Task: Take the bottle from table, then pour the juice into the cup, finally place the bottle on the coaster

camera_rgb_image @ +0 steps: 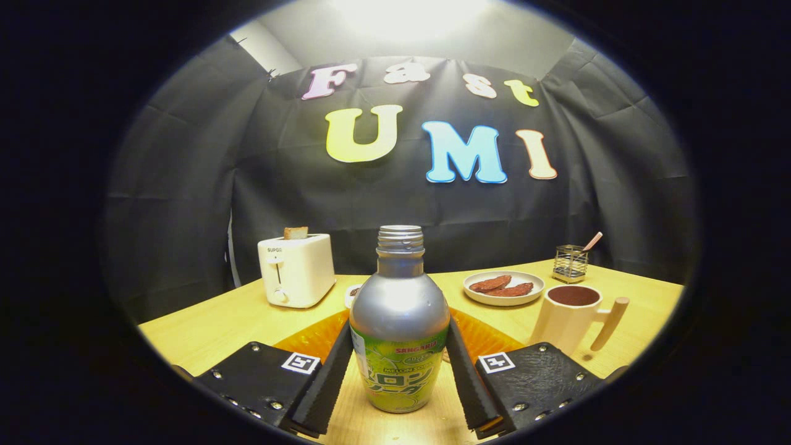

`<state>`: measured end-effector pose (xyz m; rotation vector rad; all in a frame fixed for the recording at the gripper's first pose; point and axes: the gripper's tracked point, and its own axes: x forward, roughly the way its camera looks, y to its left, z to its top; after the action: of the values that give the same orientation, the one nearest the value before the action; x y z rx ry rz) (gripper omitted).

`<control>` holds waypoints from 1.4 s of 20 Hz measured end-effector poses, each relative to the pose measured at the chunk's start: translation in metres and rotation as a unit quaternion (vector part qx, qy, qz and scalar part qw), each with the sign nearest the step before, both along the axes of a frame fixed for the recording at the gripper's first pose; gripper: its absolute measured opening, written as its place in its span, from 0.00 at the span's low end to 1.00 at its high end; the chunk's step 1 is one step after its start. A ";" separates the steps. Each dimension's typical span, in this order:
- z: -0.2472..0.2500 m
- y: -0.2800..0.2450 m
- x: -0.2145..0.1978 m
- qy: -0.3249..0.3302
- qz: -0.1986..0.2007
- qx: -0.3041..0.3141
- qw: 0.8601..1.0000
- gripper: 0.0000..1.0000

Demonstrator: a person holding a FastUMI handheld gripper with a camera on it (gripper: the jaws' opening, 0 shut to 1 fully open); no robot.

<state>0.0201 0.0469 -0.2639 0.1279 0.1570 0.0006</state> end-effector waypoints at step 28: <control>0.022 -0.062 0.031 -0.034 -0.028 0.435 0.899 0.77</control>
<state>0.0511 -0.0154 -0.2419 1.0301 0.0735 0.0180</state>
